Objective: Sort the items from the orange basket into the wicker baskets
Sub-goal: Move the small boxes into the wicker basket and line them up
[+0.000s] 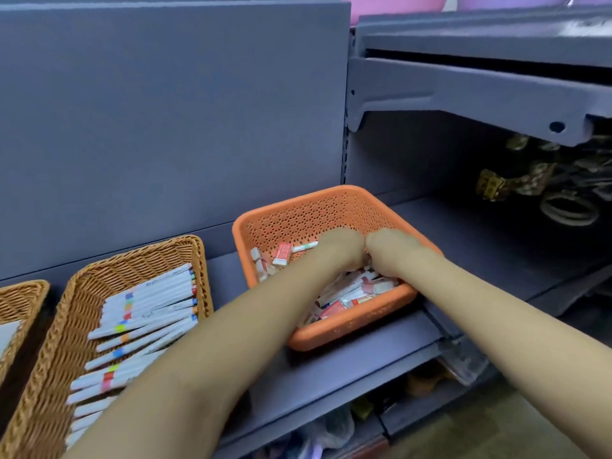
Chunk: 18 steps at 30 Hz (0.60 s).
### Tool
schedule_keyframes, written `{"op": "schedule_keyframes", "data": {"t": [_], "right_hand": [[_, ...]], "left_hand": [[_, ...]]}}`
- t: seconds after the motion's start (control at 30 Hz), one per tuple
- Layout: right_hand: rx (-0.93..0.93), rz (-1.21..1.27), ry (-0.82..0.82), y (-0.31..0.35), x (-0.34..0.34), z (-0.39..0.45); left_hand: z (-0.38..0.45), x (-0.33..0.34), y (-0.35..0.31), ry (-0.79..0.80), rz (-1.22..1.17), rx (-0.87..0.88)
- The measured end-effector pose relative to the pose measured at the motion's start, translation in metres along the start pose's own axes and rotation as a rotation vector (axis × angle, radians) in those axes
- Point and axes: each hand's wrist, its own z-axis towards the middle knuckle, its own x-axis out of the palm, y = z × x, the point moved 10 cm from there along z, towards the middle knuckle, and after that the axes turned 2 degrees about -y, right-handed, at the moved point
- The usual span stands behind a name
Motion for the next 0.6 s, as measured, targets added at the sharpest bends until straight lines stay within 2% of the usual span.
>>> {"op": "schedule_keyframes", "data": {"t": [0.23,0.33,0.5,0.6], "right_hand": [[-0.093,-0.023,-0.111,0.010,-0.009,-0.008],[-0.129,0.032,-0.161,0.009,-0.019,-0.013],[-0.198,0.396,-0.284,0.018,-0.063,-0.024],[-0.253,0.677,-0.352,0.031,-0.091,-0.037]], "left_hand": [[-0.001,0.007,0.013,0.090,-0.100,-0.039],[-0.009,-0.009,0.027,0.045,-0.227,-0.052],[-0.040,-0.040,0.070,-0.062,-0.859,-0.078],[-0.069,-0.058,0.096,-0.144,-1.062,-0.068]]}}
